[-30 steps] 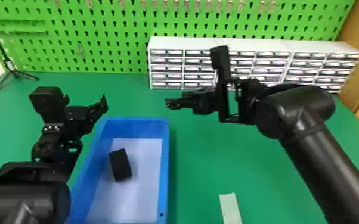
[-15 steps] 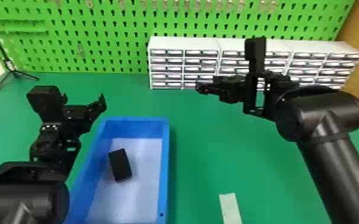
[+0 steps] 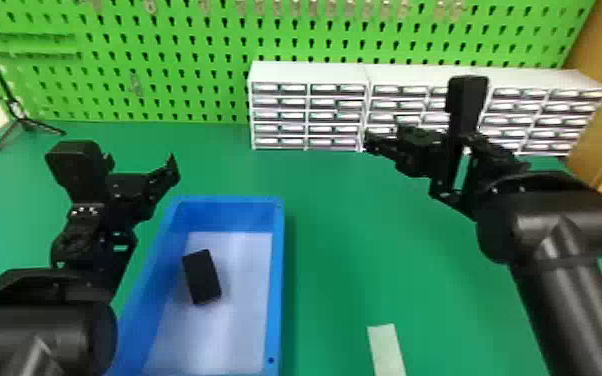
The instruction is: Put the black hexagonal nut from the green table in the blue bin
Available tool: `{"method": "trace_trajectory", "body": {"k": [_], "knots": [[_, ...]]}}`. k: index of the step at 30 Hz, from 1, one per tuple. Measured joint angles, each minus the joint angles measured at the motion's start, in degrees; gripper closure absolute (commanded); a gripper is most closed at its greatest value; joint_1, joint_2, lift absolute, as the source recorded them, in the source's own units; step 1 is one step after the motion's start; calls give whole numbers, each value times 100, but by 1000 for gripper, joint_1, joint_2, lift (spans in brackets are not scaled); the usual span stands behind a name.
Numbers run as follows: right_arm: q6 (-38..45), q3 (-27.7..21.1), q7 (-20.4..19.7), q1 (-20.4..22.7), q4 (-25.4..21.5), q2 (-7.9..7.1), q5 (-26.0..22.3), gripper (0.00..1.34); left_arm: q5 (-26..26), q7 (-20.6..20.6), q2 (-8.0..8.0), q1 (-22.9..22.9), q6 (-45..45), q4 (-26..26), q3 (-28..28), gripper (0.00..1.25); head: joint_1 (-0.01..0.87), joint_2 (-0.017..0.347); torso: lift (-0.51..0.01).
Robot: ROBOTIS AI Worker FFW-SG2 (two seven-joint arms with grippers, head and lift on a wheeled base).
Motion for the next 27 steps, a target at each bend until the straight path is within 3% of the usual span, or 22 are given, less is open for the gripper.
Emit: {"method": "trace_trajectory", "body": {"k": [12, 20, 27], "knots": [[-1128, -199, -734, 520, -1, 139, 248, 464, -9, -1, 0, 6, 0, -1, -17, 200, 686, 28, -96], [-1999, -293, -1354, 925, -1, 330, 609, 466, -9, 2, 0, 30, 0, -1, -33, 202, 686, 28, -96], [-2464, -264, -1781, 1174, -1, 362, 775, 466, -15, 2, 0, 53, 0, -1, -39, 200, 686, 28, -96]]}}
